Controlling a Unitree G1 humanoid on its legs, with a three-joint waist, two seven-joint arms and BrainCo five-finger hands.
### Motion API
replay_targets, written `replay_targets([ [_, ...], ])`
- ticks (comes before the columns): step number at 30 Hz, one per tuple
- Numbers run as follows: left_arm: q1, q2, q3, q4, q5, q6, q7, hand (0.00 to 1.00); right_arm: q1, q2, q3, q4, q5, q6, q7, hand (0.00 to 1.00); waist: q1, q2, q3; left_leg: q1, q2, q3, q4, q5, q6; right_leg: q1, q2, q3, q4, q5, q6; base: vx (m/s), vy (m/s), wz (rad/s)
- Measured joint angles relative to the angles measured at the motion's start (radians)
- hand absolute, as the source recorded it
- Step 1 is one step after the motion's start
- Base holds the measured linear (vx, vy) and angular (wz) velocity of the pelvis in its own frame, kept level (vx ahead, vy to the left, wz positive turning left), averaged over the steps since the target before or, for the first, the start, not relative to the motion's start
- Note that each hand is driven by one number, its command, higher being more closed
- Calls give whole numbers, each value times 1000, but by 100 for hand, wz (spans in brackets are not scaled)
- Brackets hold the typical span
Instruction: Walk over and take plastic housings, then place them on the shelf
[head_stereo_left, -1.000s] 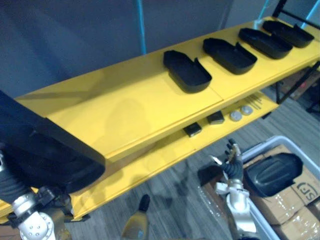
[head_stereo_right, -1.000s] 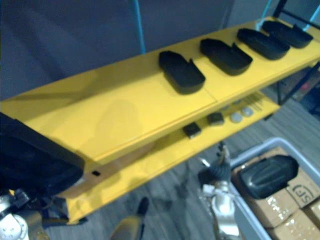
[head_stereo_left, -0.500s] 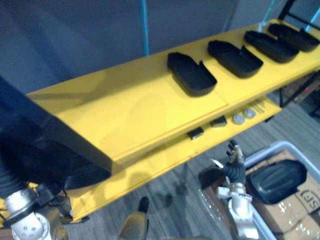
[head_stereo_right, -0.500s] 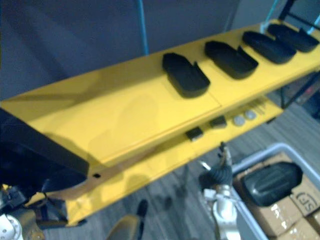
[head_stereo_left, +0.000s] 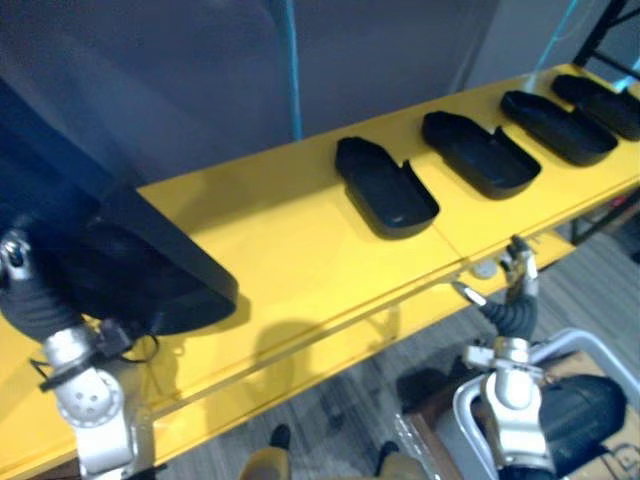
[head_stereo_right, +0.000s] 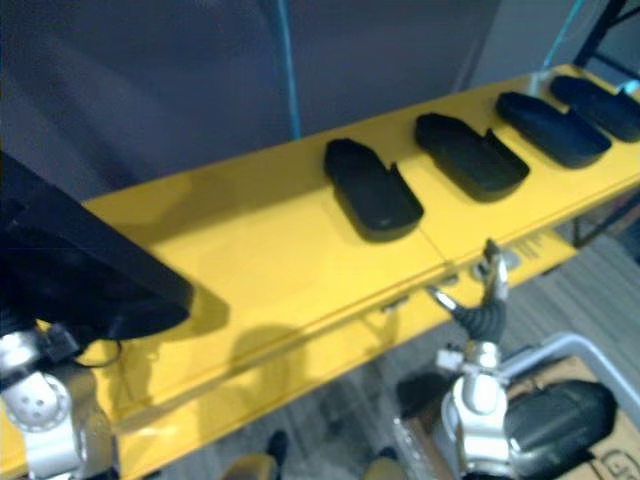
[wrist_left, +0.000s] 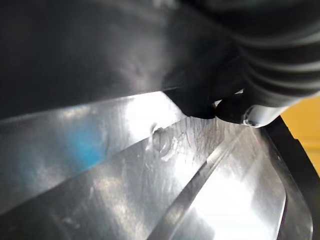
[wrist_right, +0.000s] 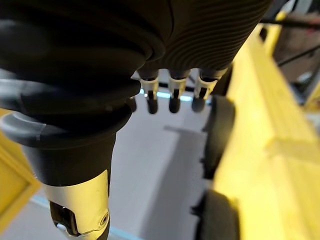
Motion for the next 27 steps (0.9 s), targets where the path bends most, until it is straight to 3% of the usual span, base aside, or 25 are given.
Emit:
replay_targets([
  [3,-2,1,0,-21,11,-25,-2,100,-16,-3,2,-59,-3,-1,-5,0,1,8,-7,3,-3,18,-1,1,0,9,-3,-5,-10,0,-1,46,-26,3],
  [6,-2,2,0,-20,55,-26,10,100,-32,-2,4,-89,-21,-21,-45,0,-3,-4,-11,0,-18,2,-10,2,2,33,-12,-33,-30,2,1,15,11,21],
  [10,5,3,30,-20,87,-21,39,100,-114,-3,6,-143,-120,-45,-174,0,7,-26,-43,-13,-43,-50,-36,30,8,46,-28,-92,-38,1,1,14,19,42],
  [11,22,3,55,-20,87,-17,47,100,-172,-7,12,-160,-135,-59,-219,0,21,-26,-43,-12,-48,-61,-45,42,9,52,-32,-107,-38,1,2,2,15,42],
  [15,85,2,101,-20,82,-14,48,100,-224,-26,11,-213,-138,-62,-240,0,46,-27,-59,-13,-64,-92,-71,65,14,86,-46,-174,-38,-10,9,6,12,56],
  [18,104,-14,108,-20,66,-13,-5,100,-216,-36,1,-228,-118,-49,-240,0,28,-29,-68,-33,-35,70,-78,98,44,147,-64,-287,-37,-19,14,26,41,104],
  [21,118,-34,116,-21,62,-15,-66,100,-215,-35,5,-228,-120,-27,-240,0,64,-30,-70,-35,-53,62,-102,137,38,145,-85,-302,-33,-23,14,-8,102,40],
  [27,137,-23,103,-21,34,-15,-185,100,-192,-31,-14,-228,-128,-27,-261,0,45,-37,-67,-29,-69,97,-116,140,53,132,-105,-273,-23,-33,16,-16,42,-8],
])
